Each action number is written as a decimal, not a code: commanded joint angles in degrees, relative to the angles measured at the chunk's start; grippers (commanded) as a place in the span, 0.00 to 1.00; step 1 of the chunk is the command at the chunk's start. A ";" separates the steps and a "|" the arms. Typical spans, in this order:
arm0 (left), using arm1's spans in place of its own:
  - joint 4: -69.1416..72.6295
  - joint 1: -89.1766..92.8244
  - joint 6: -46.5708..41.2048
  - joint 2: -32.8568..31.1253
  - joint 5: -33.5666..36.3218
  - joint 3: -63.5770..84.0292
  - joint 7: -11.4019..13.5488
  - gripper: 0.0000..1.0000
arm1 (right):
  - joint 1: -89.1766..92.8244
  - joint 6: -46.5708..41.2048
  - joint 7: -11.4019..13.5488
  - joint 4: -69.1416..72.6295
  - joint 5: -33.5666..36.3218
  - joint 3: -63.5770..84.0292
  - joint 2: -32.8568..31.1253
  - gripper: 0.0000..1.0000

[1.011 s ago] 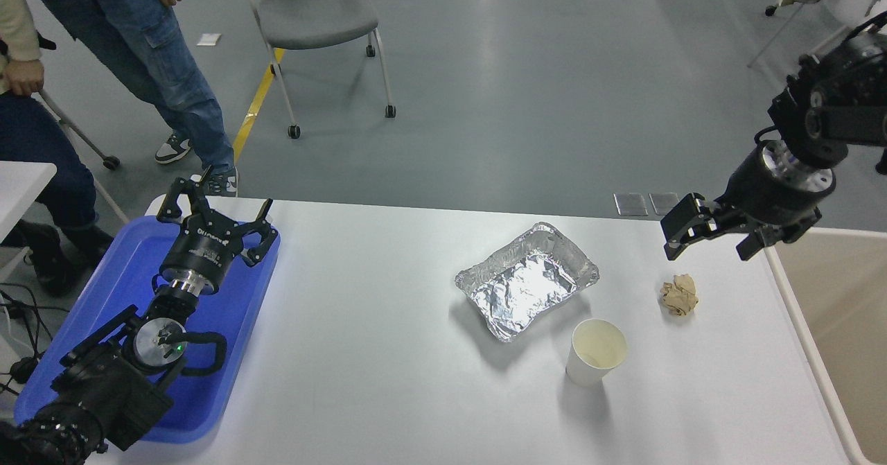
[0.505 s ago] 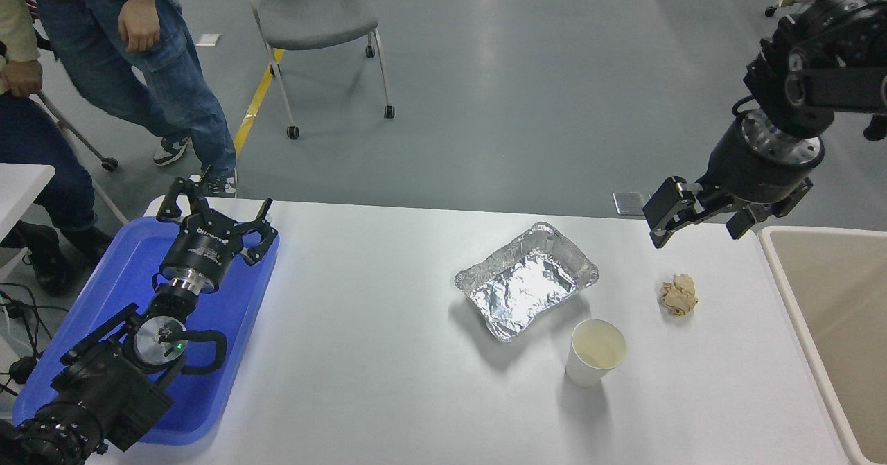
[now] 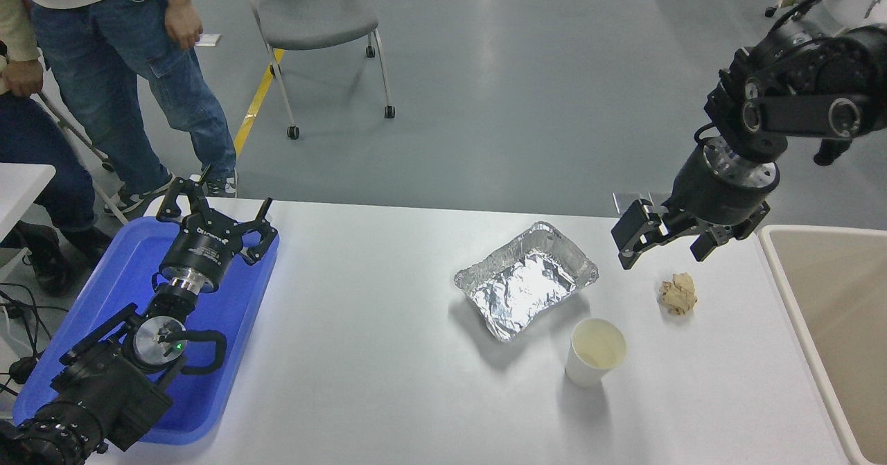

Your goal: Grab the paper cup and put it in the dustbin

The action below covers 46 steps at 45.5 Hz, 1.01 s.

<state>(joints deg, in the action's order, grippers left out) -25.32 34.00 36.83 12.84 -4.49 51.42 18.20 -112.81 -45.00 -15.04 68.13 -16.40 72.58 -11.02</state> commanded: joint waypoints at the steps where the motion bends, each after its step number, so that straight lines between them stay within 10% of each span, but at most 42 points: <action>1: 0.01 0.01 -0.01 0.00 0.01 -0.01 0.00 1.00 | 7.77 0.00 0.01 -2.13 3.04 -0.51 1.52 0.99; 46: 0.01 -0.07 -0.10 0.00 0.01 -0.01 0.00 1.00 | 24.30 28.56 0.10 -2.30 1.99 -1.57 2.76 0.99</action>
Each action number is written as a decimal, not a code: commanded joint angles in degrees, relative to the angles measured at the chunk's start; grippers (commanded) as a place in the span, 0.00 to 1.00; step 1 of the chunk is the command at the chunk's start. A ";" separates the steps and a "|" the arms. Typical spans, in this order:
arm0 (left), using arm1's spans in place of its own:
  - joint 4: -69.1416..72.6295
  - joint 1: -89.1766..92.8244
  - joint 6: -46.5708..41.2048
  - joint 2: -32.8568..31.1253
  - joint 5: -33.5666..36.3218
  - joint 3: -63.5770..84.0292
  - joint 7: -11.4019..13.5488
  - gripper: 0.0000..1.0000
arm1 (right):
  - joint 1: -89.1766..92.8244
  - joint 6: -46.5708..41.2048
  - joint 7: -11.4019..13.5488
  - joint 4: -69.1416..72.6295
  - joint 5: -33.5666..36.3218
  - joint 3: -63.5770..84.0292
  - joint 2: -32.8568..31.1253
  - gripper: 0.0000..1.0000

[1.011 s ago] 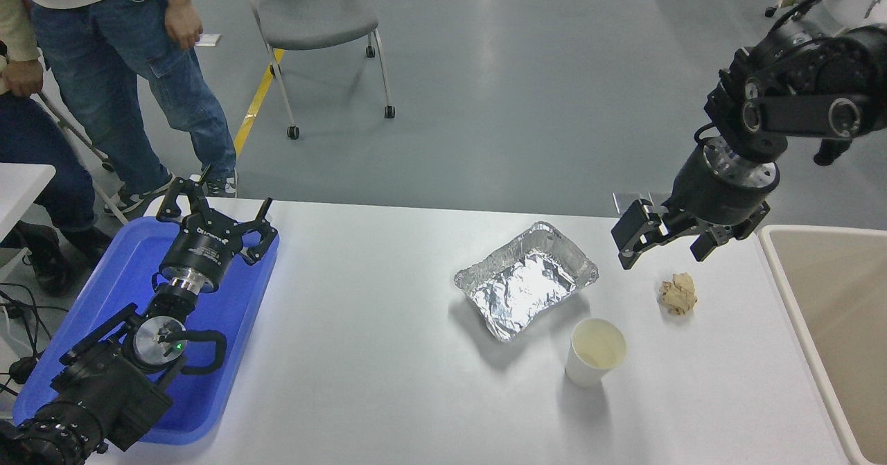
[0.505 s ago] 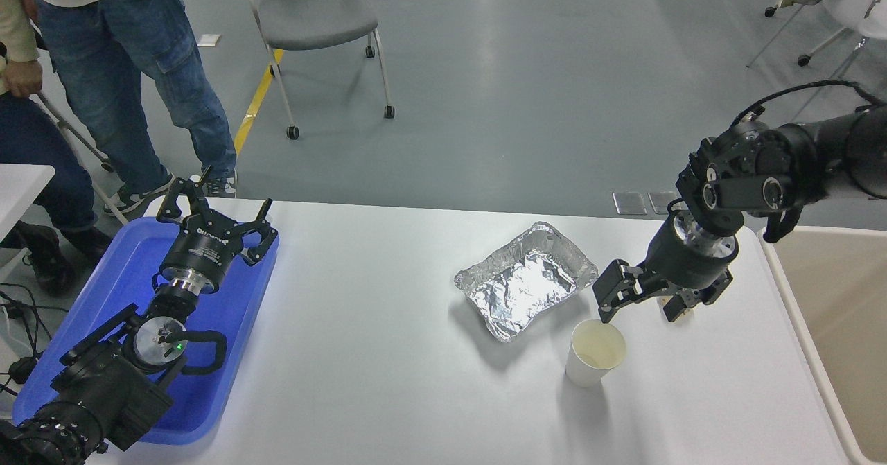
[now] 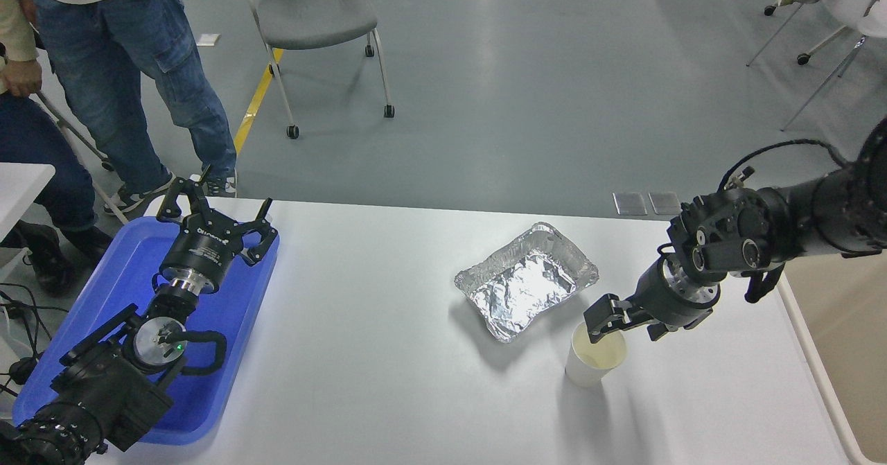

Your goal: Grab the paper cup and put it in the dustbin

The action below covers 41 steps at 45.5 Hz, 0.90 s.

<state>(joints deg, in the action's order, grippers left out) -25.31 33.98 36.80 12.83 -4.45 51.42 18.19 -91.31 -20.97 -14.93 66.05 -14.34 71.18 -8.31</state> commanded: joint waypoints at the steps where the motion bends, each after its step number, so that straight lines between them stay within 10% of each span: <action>1: 0.00 0.04 0.02 0.00 -0.03 0.00 0.00 1.00 | 2.98 4.89 -0.01 -0.31 -0.07 -0.16 0.13 0.99; 15: 0.00 0.04 0.02 0.00 -0.03 0.00 0.00 1.00 | 6.05 7.70 0.08 -2.77 0.45 -0.25 0.13 0.95; 21: 0.00 0.04 0.02 0.00 -0.03 0.00 0.00 1.00 | 6.23 7.88 0.08 -2.68 0.98 -0.25 0.05 0.77; 32: 0.00 0.04 0.02 0.00 -0.03 0.00 0.00 1.00 | 6.14 7.00 0.08 -1.98 1.07 -0.25 0.04 0.00; 41: 0.00 0.04 0.02 0.00 -0.03 0.00 0.00 1.00 | 5.97 5.15 0.08 -1.89 1.07 -1.13 -0.66 0.00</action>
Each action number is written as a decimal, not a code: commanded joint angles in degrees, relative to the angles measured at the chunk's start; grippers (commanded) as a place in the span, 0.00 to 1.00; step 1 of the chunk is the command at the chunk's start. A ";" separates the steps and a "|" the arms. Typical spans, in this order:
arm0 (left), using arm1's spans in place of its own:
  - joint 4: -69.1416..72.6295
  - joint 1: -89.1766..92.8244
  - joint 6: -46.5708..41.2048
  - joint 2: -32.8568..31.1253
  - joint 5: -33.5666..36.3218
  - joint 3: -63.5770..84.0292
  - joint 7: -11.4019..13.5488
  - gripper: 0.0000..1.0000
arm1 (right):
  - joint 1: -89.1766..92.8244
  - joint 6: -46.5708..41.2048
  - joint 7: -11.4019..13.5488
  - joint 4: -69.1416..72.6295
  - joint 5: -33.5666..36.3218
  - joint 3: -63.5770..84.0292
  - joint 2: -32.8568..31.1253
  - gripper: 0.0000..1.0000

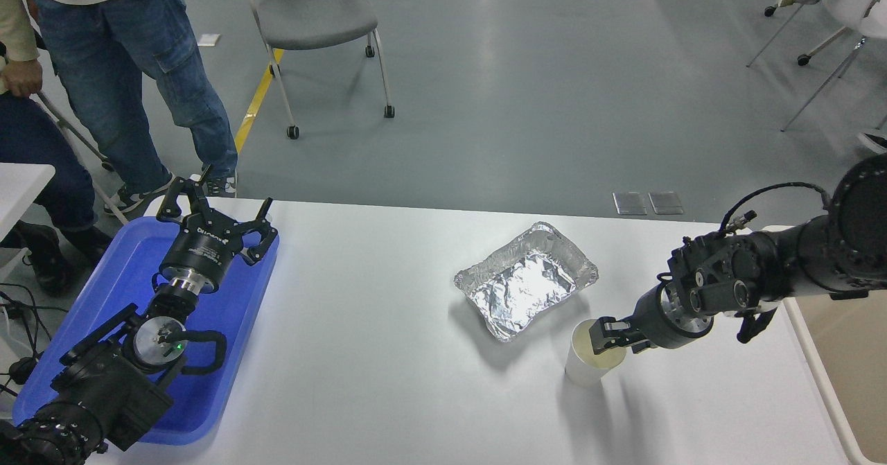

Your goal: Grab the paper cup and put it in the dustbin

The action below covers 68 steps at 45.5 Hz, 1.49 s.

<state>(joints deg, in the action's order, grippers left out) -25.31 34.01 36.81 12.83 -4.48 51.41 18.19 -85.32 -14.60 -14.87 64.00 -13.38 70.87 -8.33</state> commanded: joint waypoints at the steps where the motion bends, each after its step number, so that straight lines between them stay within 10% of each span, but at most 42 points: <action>1: 0.00 0.00 0.02 0.00 0.00 0.00 0.00 1.00 | -0.02 -1.31 0.01 0.16 0.11 -0.91 -0.72 0.00; 68: 0.00 0.00 0.02 0.00 0.00 0.00 0.00 1.00 | -45.89 -30.40 -0.08 18.53 -2.79 7.53 -16.19 0.00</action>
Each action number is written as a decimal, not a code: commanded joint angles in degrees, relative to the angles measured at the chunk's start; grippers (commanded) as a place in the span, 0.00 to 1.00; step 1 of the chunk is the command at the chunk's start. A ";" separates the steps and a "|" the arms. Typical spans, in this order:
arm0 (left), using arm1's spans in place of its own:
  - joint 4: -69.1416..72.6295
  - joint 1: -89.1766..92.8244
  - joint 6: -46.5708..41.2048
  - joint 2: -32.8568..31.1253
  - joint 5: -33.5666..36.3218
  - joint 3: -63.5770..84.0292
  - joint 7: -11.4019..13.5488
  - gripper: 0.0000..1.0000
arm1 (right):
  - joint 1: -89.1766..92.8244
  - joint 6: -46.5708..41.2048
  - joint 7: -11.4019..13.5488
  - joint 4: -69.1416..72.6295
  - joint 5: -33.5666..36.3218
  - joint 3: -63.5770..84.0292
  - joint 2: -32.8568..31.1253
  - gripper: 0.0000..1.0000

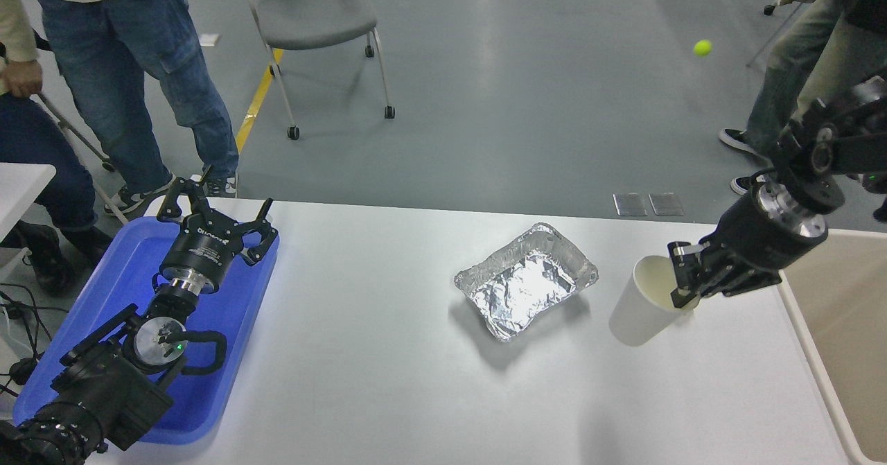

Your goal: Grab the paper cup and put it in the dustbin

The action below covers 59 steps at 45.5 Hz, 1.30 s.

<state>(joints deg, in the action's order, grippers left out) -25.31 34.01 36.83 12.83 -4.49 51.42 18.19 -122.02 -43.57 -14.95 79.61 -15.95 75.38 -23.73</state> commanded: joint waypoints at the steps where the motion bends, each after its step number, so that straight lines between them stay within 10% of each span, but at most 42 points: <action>1: 0.00 0.00 0.00 0.00 0.00 0.00 0.00 1.00 | -9.89 -1.43 0.00 3.01 -0.22 3.28 -0.79 0.00; 59: 0.00 -0.08 0.00 0.00 0.00 0.00 0.00 1.00 | -28.71 -1.43 0.00 3.54 -0.75 28.23 -7.64 0.00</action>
<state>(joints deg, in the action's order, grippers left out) -25.31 33.94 36.81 12.83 -4.46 51.42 18.19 -150.75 -45.00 -14.94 83.73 -16.23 95.35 -27.54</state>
